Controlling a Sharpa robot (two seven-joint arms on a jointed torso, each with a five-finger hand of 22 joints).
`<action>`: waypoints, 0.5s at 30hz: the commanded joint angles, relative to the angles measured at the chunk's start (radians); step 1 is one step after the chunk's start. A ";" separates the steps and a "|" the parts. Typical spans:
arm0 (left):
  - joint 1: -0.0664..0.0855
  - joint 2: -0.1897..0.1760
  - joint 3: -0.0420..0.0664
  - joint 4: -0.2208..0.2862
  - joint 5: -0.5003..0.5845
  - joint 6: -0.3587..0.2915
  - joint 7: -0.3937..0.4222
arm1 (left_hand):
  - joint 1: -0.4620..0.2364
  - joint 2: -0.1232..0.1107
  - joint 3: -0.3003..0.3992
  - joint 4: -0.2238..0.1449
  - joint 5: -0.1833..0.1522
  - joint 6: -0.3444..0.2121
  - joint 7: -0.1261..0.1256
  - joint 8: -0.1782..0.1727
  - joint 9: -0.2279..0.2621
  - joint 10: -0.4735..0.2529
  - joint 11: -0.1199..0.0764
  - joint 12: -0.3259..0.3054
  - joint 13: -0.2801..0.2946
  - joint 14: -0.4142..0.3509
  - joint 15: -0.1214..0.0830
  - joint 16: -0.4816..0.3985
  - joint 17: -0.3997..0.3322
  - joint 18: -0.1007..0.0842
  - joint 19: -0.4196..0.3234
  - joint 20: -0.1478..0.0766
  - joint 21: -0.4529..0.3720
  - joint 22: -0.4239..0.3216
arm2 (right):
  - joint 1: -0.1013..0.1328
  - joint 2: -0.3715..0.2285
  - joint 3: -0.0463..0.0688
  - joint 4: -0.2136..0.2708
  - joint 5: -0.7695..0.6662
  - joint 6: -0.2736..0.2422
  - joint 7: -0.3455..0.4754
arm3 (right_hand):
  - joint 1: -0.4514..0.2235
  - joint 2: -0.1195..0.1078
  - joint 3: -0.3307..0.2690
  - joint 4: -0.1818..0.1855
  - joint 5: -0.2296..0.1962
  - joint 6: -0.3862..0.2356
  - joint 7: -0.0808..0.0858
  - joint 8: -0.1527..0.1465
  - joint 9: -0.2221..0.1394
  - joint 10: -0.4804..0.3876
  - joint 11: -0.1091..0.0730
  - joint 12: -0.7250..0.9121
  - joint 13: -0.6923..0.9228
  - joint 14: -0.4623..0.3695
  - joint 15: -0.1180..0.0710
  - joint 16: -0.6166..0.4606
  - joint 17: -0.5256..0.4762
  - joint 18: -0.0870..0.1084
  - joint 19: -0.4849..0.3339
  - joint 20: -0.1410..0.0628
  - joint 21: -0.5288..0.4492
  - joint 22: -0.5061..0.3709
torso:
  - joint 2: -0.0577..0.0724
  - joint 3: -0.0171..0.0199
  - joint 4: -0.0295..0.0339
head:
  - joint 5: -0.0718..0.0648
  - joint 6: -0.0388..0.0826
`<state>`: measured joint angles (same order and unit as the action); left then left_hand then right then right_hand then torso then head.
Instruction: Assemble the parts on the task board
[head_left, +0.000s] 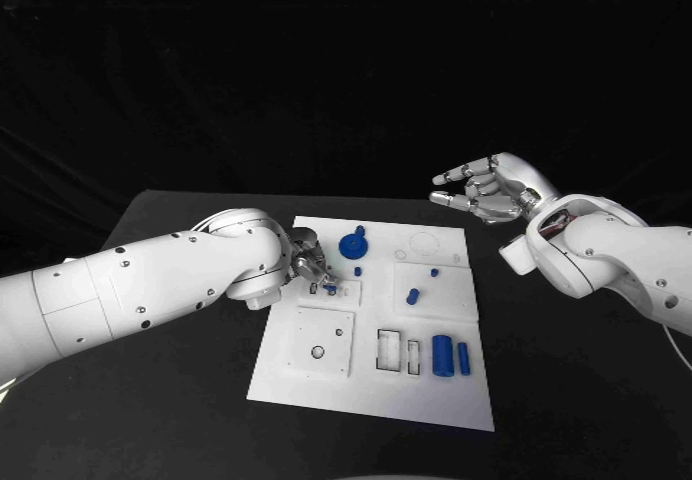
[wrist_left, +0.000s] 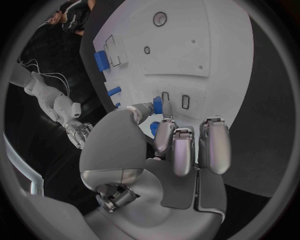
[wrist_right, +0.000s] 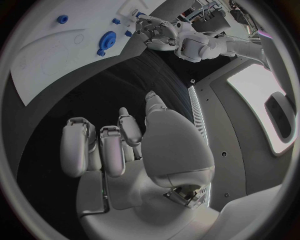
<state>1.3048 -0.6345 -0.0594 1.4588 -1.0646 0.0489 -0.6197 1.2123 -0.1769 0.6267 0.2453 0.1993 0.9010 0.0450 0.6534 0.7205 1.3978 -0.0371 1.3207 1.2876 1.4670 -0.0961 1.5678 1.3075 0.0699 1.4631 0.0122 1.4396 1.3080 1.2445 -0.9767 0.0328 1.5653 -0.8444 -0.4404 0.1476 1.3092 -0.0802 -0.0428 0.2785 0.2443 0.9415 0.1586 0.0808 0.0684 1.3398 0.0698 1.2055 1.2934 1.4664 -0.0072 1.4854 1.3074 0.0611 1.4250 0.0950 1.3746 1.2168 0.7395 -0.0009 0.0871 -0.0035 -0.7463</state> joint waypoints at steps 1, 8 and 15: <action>-0.007 -0.002 0.000 0.007 -0.099 -0.054 0.023 | -0.006 -0.004 0.166 -0.165 0.003 0.006 -0.010 0.006 0.001 0.007 -0.001 0.007 0.001 0.104 0.000 0.003 0.263 -0.021 0.025 0.001 0.004 0.018 | -0.001 0.000 0.000 0.001 -0.009 0.014 0.004 | -0.005 0.000 -0.005 -0.002 0.004 0.003 -0.003 0.007 0.001 -0.005 -0.001 -0.006 -0.002 0.073 -0.003 -0.006 0.139 0.012 -0.002 -0.003 -0.004 -0.001 | 0.001 -0.0005 -0.0017 | 0.002 0.000; -0.016 -0.006 0.000 0.020 -0.134 -0.058 0.018 | -0.007 -0.005 0.166 -0.165 0.003 0.007 -0.010 0.006 0.002 0.008 -0.001 0.007 0.002 0.104 0.000 0.003 0.263 -0.021 0.025 0.001 0.005 0.018 | -0.001 0.001 0.000 0.000 -0.009 0.017 0.002 | -0.007 0.003 -0.007 -0.001 0.006 0.003 -0.003 0.007 0.001 -0.005 -0.001 -0.005 -0.002 0.073 -0.003 -0.006 0.139 0.012 -0.001 -0.003 -0.004 0.000 | 0.003 0.0000 -0.0038 | 0.003 -0.002; -0.021 0.001 0.000 0.018 -0.157 -0.043 0.003 | -0.007 -0.005 0.167 -0.166 0.003 0.007 -0.010 0.006 0.002 0.008 -0.001 0.007 0.002 0.104 0.000 0.003 0.263 -0.021 0.025 0.001 0.005 0.019 | -0.001 0.001 0.000 0.001 -0.009 0.019 0.002 | -0.007 0.003 -0.007 -0.001 0.006 0.003 -0.003 0.007 0.001 -0.005 -0.001 -0.005 -0.002 0.073 -0.003 -0.006 0.139 0.012 -0.001 -0.003 -0.004 0.000 | 0.002 0.0000 -0.0023 | 0.000 -0.005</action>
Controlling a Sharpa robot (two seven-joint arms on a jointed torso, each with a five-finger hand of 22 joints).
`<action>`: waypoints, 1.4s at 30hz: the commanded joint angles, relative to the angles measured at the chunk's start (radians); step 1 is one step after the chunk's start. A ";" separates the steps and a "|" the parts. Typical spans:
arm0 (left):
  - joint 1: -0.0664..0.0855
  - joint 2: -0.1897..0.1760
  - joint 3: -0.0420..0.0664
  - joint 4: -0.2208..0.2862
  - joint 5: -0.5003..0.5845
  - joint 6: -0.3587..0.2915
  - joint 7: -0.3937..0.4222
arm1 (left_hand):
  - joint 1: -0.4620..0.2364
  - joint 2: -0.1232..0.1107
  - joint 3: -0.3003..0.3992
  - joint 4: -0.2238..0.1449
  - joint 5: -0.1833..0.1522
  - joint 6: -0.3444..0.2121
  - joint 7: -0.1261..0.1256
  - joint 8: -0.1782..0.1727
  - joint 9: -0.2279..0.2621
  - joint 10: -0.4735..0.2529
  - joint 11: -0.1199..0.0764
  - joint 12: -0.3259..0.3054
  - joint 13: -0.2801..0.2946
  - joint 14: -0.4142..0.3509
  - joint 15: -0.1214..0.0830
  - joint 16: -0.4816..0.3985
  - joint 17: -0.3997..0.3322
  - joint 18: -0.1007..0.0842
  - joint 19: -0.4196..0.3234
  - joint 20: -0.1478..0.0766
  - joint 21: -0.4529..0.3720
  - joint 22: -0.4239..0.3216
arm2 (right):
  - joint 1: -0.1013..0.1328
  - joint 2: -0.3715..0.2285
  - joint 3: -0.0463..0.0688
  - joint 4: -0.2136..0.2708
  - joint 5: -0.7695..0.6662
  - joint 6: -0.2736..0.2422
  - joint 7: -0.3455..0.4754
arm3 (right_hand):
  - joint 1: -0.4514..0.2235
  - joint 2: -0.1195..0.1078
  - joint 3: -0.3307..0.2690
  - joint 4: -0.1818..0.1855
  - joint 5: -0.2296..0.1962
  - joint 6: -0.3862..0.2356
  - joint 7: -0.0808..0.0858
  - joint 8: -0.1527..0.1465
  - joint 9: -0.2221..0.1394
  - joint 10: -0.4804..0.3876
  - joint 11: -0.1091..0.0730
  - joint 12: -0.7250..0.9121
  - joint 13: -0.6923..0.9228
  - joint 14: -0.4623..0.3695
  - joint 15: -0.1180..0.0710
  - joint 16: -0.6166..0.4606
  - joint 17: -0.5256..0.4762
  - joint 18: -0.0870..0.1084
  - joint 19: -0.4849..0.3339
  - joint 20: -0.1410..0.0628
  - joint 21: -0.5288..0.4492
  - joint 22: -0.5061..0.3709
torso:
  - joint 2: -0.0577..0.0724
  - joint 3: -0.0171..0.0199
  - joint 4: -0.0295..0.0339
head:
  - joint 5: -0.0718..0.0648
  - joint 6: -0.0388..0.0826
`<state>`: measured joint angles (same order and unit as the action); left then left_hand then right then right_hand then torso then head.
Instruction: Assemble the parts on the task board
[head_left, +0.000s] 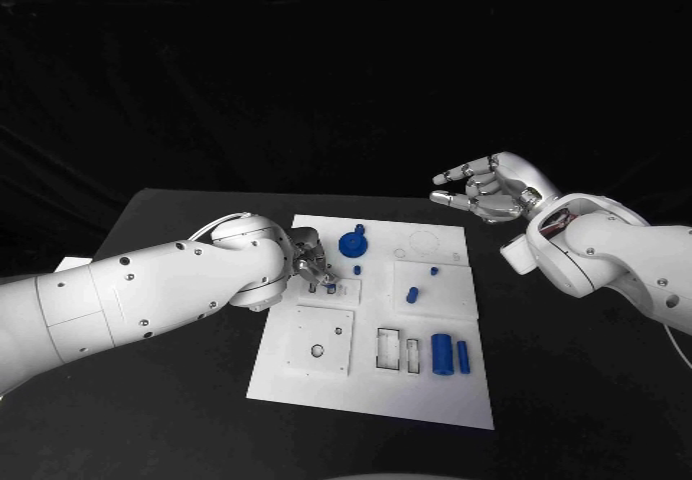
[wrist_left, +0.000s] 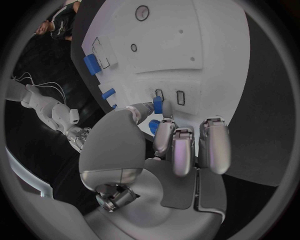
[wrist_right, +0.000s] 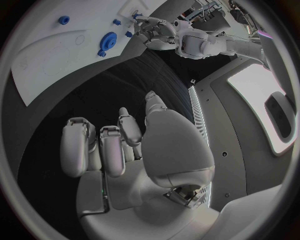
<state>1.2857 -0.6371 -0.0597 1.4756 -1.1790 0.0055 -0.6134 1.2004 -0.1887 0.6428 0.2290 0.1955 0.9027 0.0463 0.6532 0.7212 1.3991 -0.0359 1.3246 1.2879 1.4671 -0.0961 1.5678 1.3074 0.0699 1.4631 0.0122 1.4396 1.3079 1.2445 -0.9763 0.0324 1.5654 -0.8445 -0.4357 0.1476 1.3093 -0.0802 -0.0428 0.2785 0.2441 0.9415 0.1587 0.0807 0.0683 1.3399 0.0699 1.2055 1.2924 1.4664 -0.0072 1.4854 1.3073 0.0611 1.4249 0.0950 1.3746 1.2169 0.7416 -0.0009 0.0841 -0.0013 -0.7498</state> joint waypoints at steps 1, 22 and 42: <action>-0.003 0.005 0.000 0.001 -0.045 0.007 -0.005 | 0.005 0.007 0.151 -0.149 0.007 0.006 -0.012 0.006 0.001 0.007 -0.002 0.003 0.002 0.104 0.000 0.003 0.263 -0.021 0.025 0.001 0.005 0.018 | -0.001 0.001 0.000 0.001 -0.009 0.015 0.002 | -0.007 0.003 -0.007 -0.001 0.006 0.003 -0.003 0.007 0.001 -0.005 -0.001 -0.005 -0.001 0.073 -0.003 -0.006 0.139 0.012 -0.001 -0.003 -0.004 -0.001 | 0.000 0.0000 0.0008 | -0.002 -0.002; -0.006 0.010 0.000 -0.001 -0.027 0.121 -0.022 | 0.005 0.007 0.152 -0.150 0.006 0.006 -0.011 0.006 0.001 0.006 -0.002 0.003 0.001 0.104 0.000 0.003 0.263 -0.021 0.026 0.001 0.006 0.022 | -0.001 0.000 0.000 0.002 -0.009 0.020 0.001 | -0.008 0.005 -0.008 0.000 0.007 0.004 -0.003 0.007 0.001 -0.005 -0.001 -0.004 0.000 0.073 -0.003 -0.006 0.139 0.012 -0.001 -0.003 -0.004 -0.001 | 0.000 0.0003 0.0013 | -0.003 -0.010; -0.006 0.027 0.000 -0.021 0.013 0.147 -0.028 | -0.017 0.006 0.142 -0.142 0.002 0.014 -0.013 0.005 0.002 0.014 -0.002 0.010 0.009 0.104 0.001 0.003 0.263 -0.023 0.028 0.001 0.010 0.029 | -0.001 0.002 0.000 0.001 -0.009 0.021 0.001 | -0.008 0.007 -0.010 0.000 0.009 0.004 -0.003 0.008 0.001 -0.006 -0.001 -0.005 -0.001 0.073 -0.003 -0.006 0.139 0.012 -0.002 -0.003 -0.005 -0.001 | 0.000 0.0005 0.0023 | -0.001 -0.013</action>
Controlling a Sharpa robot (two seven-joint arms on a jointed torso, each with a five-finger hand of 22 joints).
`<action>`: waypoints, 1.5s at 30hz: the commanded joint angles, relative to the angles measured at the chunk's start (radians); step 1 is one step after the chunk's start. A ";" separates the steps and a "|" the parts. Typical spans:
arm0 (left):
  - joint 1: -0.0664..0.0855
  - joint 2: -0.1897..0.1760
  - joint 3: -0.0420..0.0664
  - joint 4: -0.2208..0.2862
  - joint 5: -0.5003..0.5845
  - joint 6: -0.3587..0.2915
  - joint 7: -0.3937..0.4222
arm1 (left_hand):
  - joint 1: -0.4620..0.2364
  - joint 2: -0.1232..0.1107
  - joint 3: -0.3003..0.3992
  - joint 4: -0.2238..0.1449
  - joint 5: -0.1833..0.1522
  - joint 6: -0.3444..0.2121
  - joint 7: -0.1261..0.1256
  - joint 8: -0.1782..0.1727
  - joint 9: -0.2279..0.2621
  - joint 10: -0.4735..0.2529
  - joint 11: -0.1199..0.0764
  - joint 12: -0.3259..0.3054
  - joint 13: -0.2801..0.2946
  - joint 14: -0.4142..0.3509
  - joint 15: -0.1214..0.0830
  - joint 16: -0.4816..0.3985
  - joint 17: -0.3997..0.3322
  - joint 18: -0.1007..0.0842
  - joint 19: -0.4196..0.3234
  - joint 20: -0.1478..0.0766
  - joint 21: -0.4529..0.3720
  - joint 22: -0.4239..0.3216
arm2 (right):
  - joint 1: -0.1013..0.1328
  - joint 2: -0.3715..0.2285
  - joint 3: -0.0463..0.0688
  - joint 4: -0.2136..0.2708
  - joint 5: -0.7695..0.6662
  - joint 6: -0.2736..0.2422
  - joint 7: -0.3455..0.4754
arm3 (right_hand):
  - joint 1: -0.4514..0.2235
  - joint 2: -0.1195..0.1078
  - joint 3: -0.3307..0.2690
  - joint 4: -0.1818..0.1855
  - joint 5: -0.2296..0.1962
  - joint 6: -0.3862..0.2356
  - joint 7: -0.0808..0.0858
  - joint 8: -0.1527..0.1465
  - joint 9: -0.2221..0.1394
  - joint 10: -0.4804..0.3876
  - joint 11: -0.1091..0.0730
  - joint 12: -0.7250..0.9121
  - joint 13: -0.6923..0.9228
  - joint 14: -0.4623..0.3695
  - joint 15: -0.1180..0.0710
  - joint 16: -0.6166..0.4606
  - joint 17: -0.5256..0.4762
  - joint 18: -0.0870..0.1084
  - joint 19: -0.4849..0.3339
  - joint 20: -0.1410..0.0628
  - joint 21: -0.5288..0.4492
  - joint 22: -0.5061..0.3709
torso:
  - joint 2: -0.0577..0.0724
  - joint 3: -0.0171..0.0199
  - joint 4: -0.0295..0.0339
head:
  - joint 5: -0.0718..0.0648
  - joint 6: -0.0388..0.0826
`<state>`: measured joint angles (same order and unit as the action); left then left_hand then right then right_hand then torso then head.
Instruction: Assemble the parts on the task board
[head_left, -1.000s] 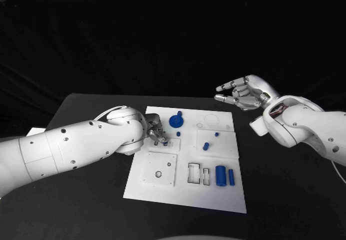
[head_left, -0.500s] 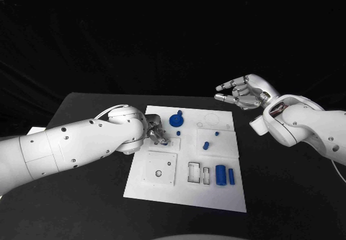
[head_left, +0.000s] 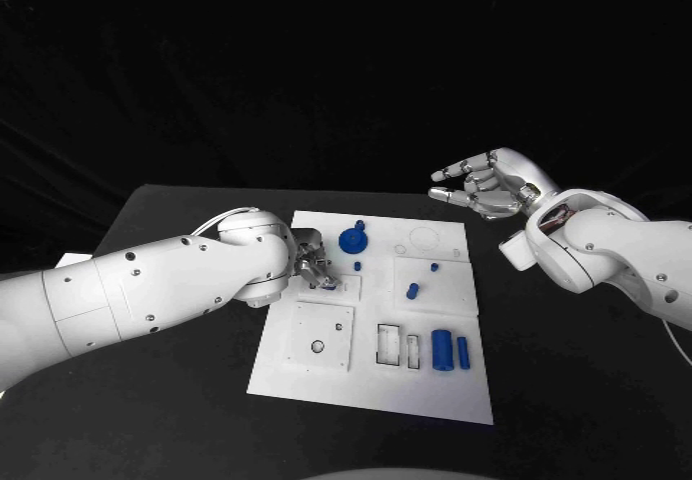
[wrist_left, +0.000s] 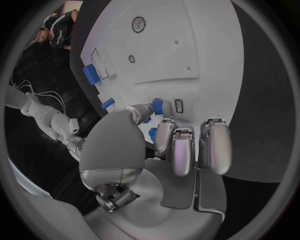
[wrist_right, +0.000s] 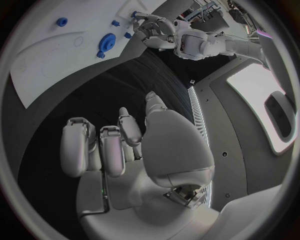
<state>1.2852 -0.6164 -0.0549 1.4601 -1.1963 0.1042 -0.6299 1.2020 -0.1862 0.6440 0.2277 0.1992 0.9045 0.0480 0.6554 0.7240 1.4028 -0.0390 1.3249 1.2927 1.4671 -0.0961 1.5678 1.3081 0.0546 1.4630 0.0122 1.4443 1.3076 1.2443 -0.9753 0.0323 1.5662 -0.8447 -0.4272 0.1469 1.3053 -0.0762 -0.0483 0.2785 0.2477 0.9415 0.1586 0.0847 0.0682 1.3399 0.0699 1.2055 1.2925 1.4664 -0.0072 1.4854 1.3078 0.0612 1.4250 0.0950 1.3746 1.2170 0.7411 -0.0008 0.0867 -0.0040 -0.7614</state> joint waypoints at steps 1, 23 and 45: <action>-0.005 0.009 -0.005 -0.009 0.033 0.051 -0.012 | -0.027 0.005 0.134 -0.136 -0.003 0.016 -0.016 0.003 0.000 0.012 0.000 0.011 0.006 0.104 0.001 0.003 0.263 -0.008 0.028 0.001 0.006 0.030 | -0.001 0.001 0.000 0.001 -0.008 0.012 0.001 | -0.004 0.003 -0.004 0.000 0.005 0.004 -0.003 0.004 0.002 -0.006 -0.001 -0.005 -0.002 0.073 -0.003 -0.006 0.138 0.012 -0.002 -0.003 -0.005 -0.002 | 0.000 0.0004 -0.0003 | 0.002 -0.002; -0.005 0.044 -0.004 -0.059 0.073 0.078 -0.016 | -0.112 0.027 0.062 -0.093 -0.004 0.044 -0.028 -0.010 -0.003 0.022 -0.009 0.024 0.022 0.104 -0.007 0.003 0.263 -0.010 0.033 -0.005 0.013 0.046 | -0.002 0.004 0.000 -0.002 -0.008 0.023 -0.002 | -0.004 0.004 -0.006 0.000 0.006 0.004 -0.003 0.004 0.002 -0.005 -0.001 -0.005 -0.001 0.073 -0.003 -0.007 0.137 0.012 -0.002 -0.004 -0.005 -0.002 | 0.000 0.0004 -0.0004 | -0.002 -0.004; -0.005 0.050 -0.004 -0.083 0.068 0.045 -0.013 | -0.214 0.014 -0.331 0.028 -0.005 0.091 -0.040 -0.025 0.000 0.037 -0.015 0.043 0.046 0.104 -0.016 0.003 0.263 -0.013 0.039 -0.011 0.020 0.065 | -0.003 0.004 -0.001 -0.002 -0.010 0.037 -0.004 | -0.006 0.003 -0.017 -0.001 0.001 0.004 -0.003 0.005 0.002 -0.001 -0.001 0.002 0.002 0.074 -0.003 -0.006 0.140 0.011 0.001 -0.004 -0.003 0.003 | 0.000 0.0001 0.0005 | -0.007 -0.005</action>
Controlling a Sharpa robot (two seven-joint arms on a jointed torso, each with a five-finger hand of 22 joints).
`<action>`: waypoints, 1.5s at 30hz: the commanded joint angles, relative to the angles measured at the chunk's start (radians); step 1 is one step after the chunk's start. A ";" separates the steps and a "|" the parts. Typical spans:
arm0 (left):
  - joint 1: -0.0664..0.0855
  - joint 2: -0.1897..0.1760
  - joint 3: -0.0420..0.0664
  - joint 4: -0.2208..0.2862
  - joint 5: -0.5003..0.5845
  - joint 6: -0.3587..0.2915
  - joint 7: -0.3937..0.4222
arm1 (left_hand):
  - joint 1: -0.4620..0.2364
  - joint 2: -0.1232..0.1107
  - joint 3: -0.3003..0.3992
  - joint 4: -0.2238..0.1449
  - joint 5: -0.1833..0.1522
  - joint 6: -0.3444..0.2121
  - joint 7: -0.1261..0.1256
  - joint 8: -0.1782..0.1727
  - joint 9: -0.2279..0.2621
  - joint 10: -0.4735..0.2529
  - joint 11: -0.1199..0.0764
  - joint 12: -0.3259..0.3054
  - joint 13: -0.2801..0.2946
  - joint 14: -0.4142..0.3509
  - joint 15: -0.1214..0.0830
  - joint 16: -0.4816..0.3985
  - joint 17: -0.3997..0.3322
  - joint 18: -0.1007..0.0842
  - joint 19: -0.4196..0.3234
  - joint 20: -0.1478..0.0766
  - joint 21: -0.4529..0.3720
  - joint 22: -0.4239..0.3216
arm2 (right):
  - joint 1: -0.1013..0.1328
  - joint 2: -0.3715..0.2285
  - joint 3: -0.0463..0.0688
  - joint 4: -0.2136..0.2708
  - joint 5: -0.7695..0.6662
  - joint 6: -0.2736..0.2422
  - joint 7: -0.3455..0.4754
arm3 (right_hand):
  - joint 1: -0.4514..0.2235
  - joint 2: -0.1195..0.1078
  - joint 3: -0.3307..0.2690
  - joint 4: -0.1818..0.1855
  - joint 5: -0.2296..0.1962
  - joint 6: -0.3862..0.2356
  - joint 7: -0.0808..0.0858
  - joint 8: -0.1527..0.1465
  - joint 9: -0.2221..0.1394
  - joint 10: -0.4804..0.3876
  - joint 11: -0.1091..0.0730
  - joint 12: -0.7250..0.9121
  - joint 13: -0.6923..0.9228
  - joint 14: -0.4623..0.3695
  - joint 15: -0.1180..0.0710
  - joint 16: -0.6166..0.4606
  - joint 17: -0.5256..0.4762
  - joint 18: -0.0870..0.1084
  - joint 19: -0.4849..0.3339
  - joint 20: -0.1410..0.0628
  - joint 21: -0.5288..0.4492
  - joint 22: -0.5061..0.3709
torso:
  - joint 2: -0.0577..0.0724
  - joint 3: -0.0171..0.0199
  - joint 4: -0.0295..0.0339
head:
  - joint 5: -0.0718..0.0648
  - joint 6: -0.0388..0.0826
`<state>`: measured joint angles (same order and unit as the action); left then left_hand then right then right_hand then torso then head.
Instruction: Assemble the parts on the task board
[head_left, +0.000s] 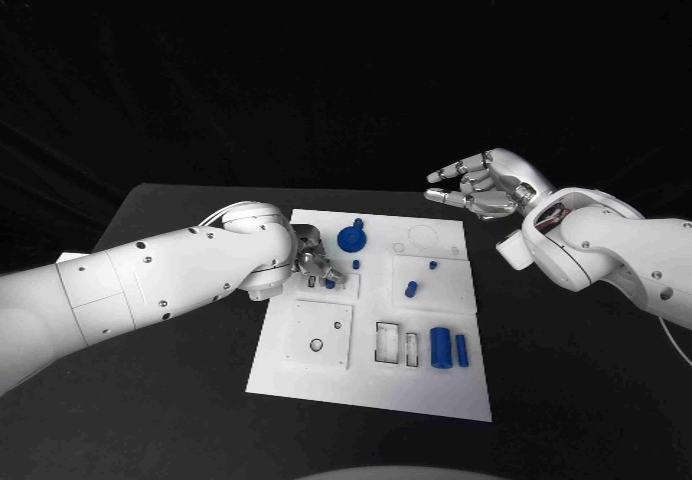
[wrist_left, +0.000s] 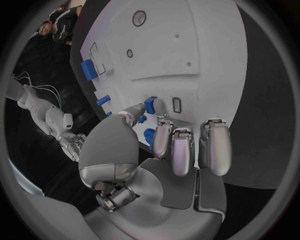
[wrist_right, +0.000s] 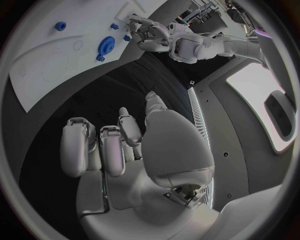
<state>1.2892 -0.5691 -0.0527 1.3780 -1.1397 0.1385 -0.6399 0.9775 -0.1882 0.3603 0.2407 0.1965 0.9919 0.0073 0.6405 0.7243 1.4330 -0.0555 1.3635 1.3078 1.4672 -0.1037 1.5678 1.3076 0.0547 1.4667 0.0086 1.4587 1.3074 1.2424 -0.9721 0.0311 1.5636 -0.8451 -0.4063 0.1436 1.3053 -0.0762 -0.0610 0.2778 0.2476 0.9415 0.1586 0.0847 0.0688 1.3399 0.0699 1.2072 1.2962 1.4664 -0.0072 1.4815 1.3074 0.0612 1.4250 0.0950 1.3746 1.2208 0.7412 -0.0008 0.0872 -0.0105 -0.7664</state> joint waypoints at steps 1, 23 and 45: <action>-0.009 0.003 -0.006 -0.001 0.011 0.009 -0.003 | 0.013 0.018 -0.057 0.019 -0.002 0.004 0.002 -0.010 0.000 0.007 0.000 0.004 0.031 0.104 -0.007 0.003 0.263 -0.013 0.035 -0.008 0.005 0.065 | -0.001 0.000 0.000 0.001 -0.010 0.016 -0.001 | -0.007 0.003 -0.004 0.000 0.001 0.004 -0.003 0.005 0.001 -0.002 -0.001 -0.001 -0.002 0.074 -0.003 -0.002 0.140 0.011 0.000 -0.004 -0.003 -0.002 | 0.000 0.0001 0.0000 | 0.000 0.000; -0.006 -0.059 0.028 0.051 0.100 -0.051 0.001 | 0.029 0.067 -0.361 0.052 -0.003 -0.035 0.015 -0.028 0.007 -0.043 0.011 -0.060 -0.034 0.104 0.000 0.003 0.263 -0.008 0.025 -0.004 -0.013 0.041 | -0.004 -0.002 -0.001 -0.004 -0.010 0.016 -0.002 | -0.007 0.003 -0.006 0.001 0.000 0.004 -0.003 0.005 0.001 -0.004 -0.001 -0.004 -0.005 0.073 -0.003 -0.003 0.138 0.012 -0.001 -0.004 -0.005 -0.005 | 0.000 0.0003 -0.0006 | -0.009 0.001; 0.108 -0.057 0.067 -0.100 0.087 0.166 -0.004 | 0.131 0.121 -0.427 0.051 -0.003 -0.103 0.067 -0.138 -0.105 -0.105 0.056 -0.133 -0.123 0.104 0.039 0.003 0.263 -0.006 0.020 0.034 -0.022 0.035 | -0.012 0.003 -0.001 -0.020 -0.008 0.008 -0.002 | -0.010 0.006 -0.009 0.002 -0.001 0.004 -0.003 0.005 0.001 -0.004 -0.001 -0.004 -0.006 0.073 -0.003 -0.004 0.137 0.012 -0.001 -0.004 -0.006 -0.006 | -0.001 -0.0019 0.0074 | -0.008 0.014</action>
<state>1.3951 -0.6323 0.0153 1.2915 -1.0202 0.2344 -0.6418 1.1053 -0.0739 -0.0624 0.2910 0.1964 0.8839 0.0711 0.5063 0.6203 1.3240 0.0000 1.2260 1.1839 1.4636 -0.0712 1.5678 1.3073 0.0546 1.4665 0.0337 1.4367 1.3073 1.2314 -0.9713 0.0296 1.5442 -0.8460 -0.4016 0.1410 1.3014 -0.0723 -0.0647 0.2814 0.2476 0.9415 0.1586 0.0847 0.0684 1.3399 0.0699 1.2072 1.2921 1.4664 -0.0072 1.4815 1.3079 0.0611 1.4250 0.0950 1.3746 1.2145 0.7410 -0.0014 0.0912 -0.0187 -0.7545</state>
